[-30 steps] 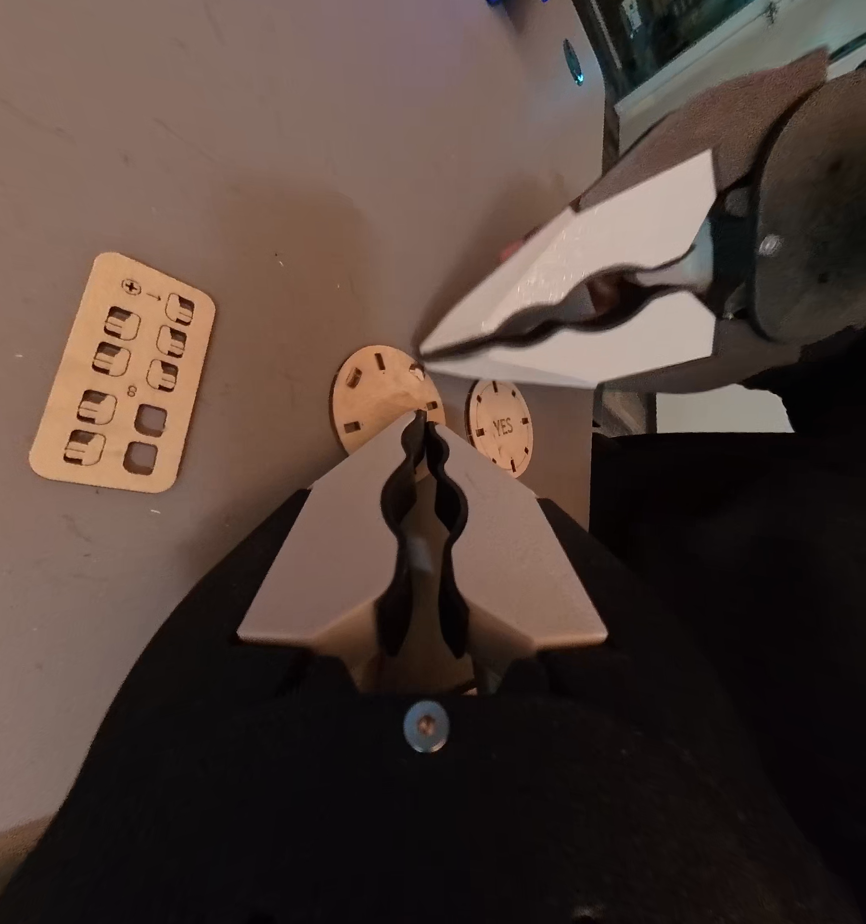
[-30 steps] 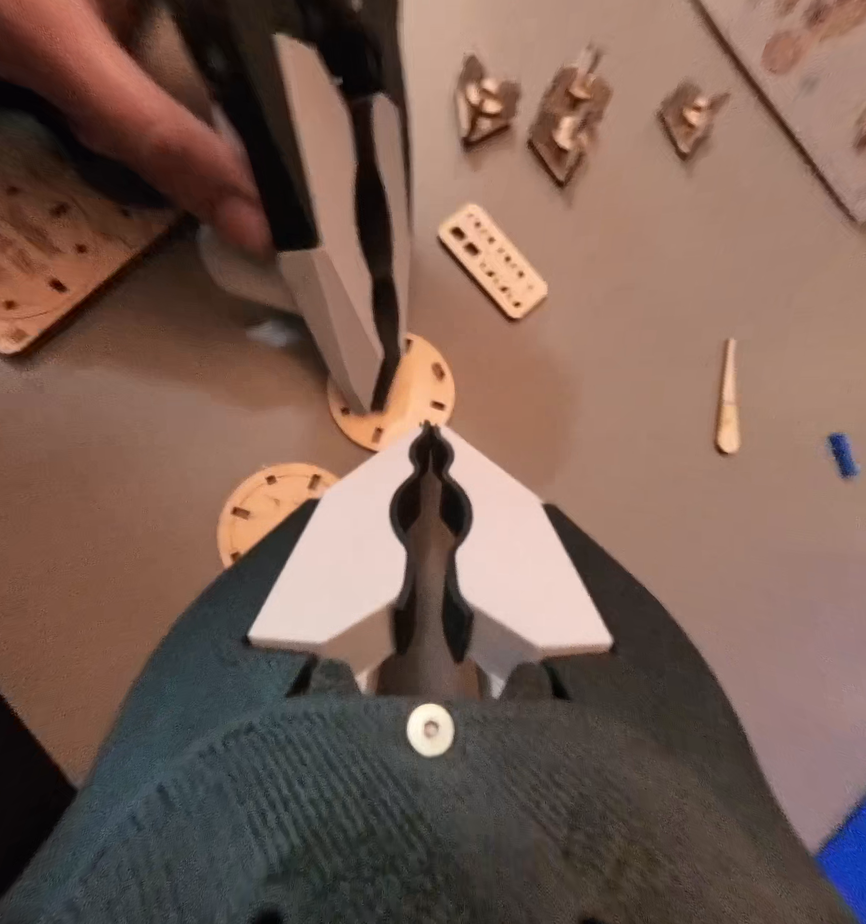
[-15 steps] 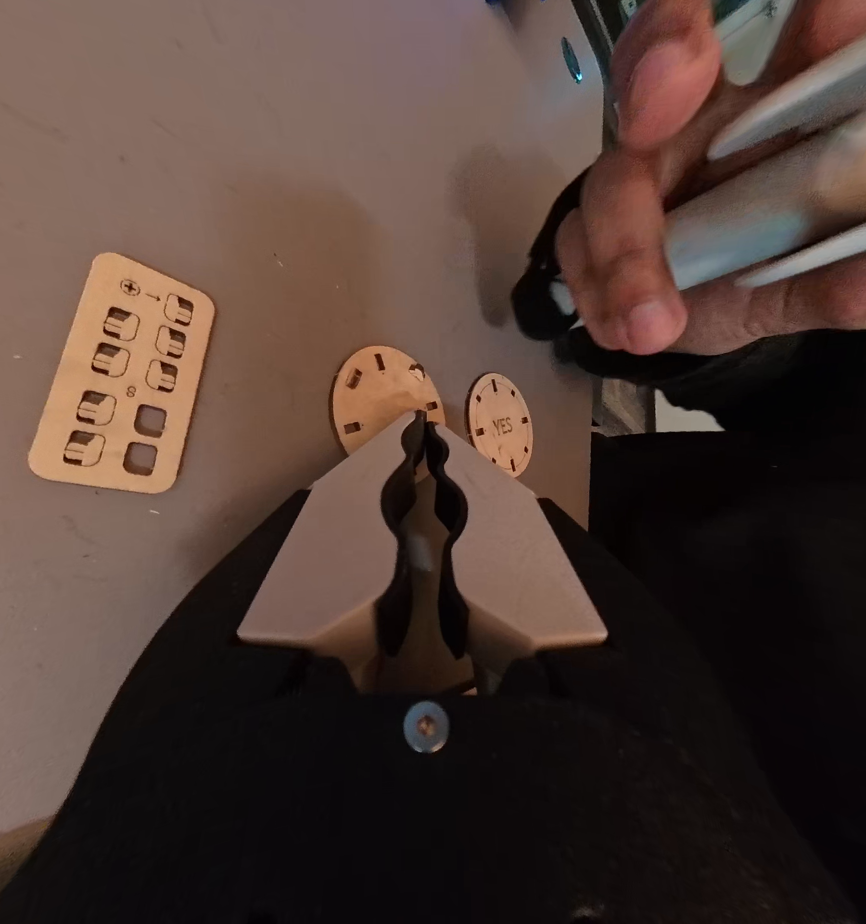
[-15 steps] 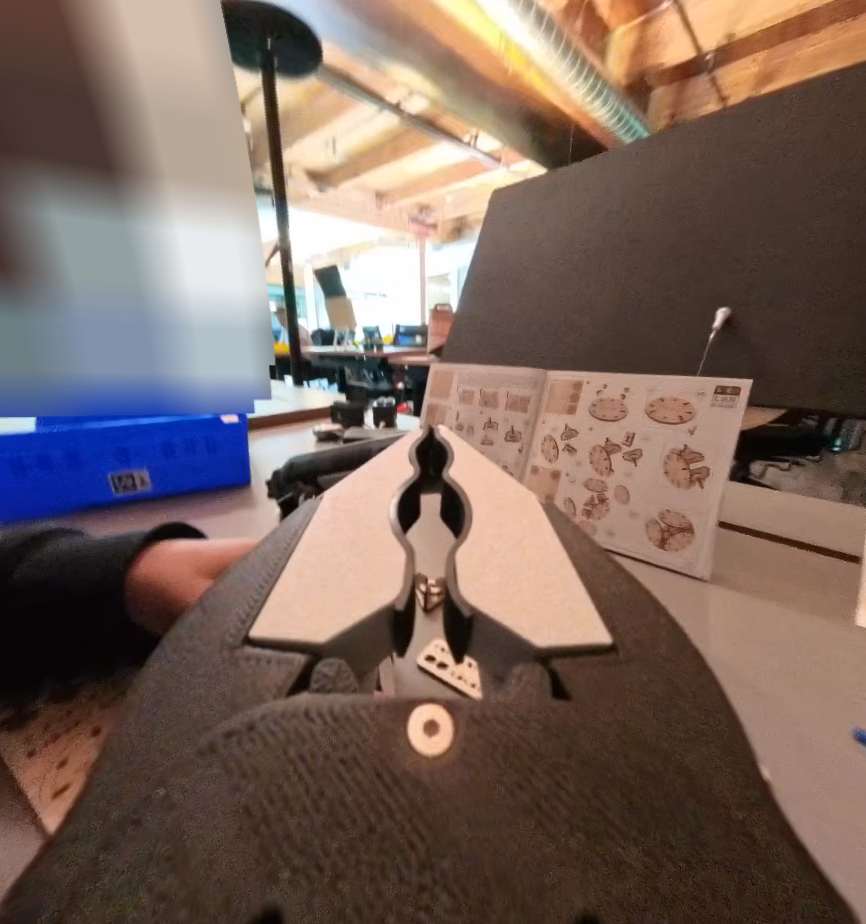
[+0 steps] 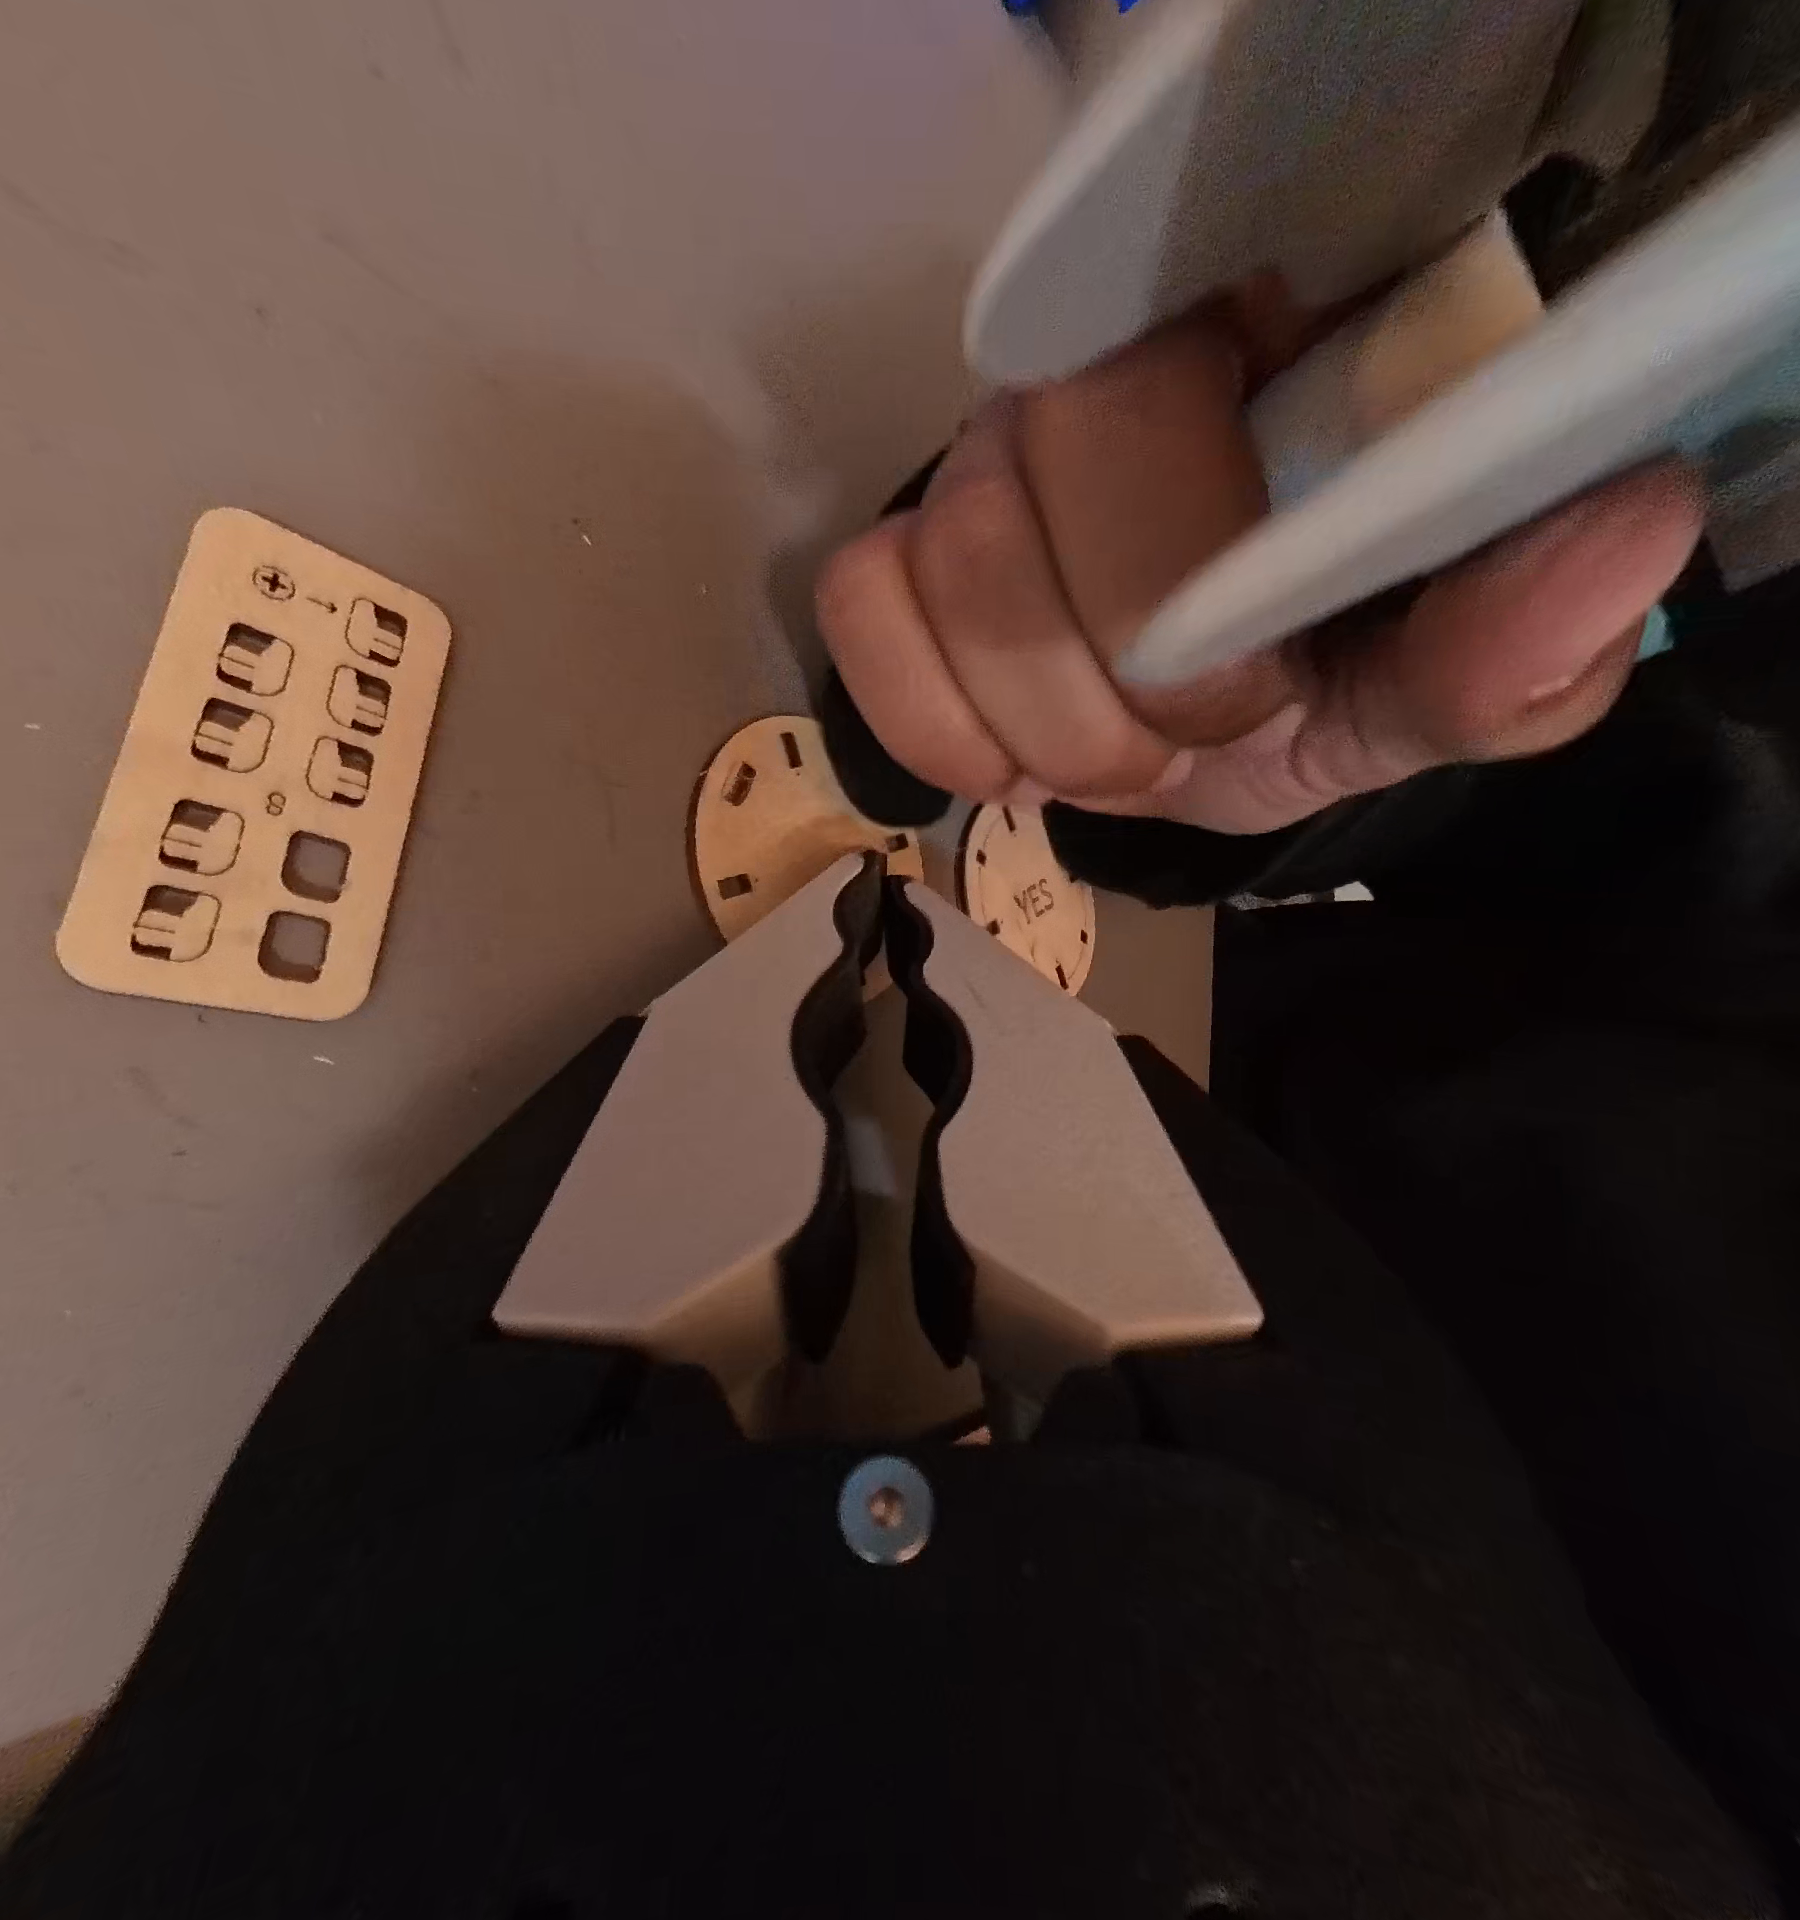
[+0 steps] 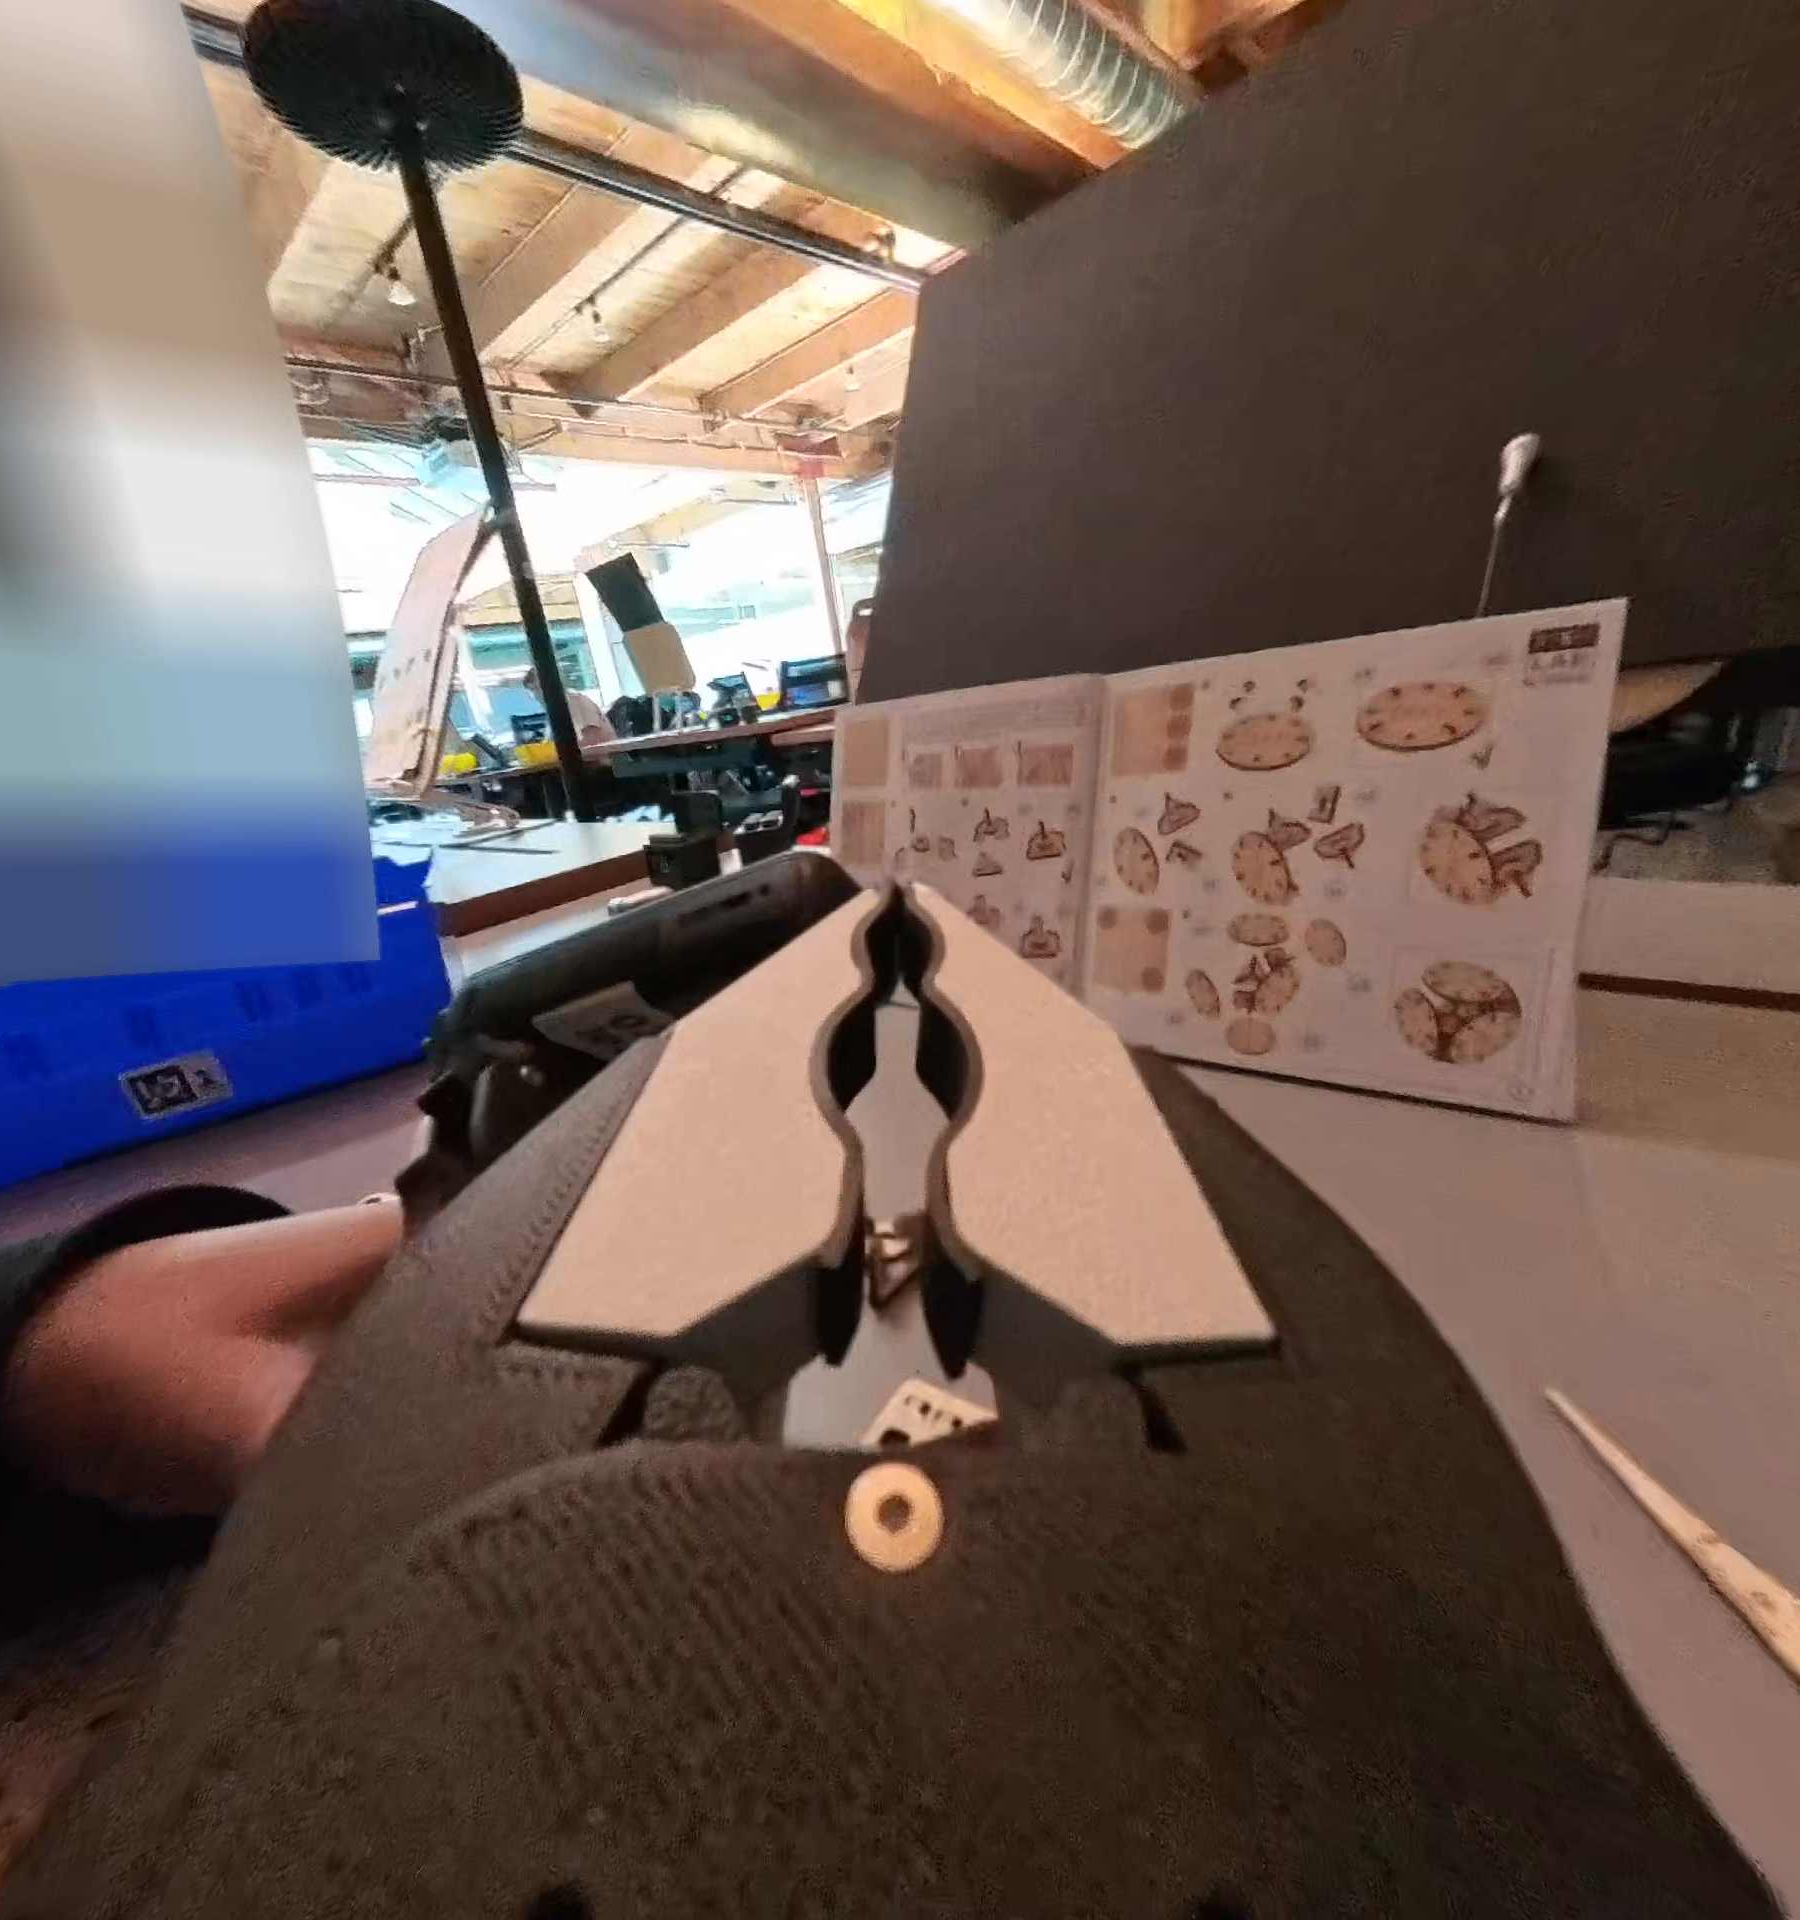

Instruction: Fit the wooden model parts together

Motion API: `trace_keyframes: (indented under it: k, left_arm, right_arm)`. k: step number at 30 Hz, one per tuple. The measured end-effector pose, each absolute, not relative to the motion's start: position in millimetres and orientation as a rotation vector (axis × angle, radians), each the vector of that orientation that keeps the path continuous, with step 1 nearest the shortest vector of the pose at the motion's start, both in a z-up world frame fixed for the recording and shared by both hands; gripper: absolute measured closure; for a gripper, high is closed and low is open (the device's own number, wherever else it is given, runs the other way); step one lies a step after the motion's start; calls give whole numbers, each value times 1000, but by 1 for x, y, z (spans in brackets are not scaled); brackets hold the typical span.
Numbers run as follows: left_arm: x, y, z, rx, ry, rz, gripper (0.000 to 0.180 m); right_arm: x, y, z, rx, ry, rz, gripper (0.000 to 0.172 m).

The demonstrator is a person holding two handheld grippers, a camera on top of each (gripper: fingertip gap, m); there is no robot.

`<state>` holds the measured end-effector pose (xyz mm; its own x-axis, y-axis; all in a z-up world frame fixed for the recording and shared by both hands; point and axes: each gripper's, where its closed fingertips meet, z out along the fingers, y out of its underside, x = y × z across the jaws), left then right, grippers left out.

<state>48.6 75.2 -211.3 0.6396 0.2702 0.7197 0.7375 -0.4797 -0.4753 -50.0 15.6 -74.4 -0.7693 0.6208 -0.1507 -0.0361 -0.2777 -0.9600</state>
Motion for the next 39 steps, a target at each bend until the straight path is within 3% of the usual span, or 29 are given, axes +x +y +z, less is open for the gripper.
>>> trace_keyframes:
  k: [25, 30, 34, 35, 39]
  left_arm:
    - [49, 75, -211, -2041, -786, -738, 180]
    - [49, 75, -212, -2051, -783, -727, 180]
    - [49, 75, -212, -2062, -780, -715, 180]
    - [49, 75, -212, -2063, -779, -713, 180]
    - [49, 75, -212, -2061, -781, -717, 180]
  right_arm:
    - [-42, 20, -60, -600, -1572, 2100, 172]
    - [-27, 16, -104, -605, -1968, 1922, 172]
    - [5, 43, -167, -650, -2574, 1698, 128]
    - [13, 53, -179, -610, -2666, 1608, 125]
    - [32, 81, -206, -230, -2707, 1301, 143]
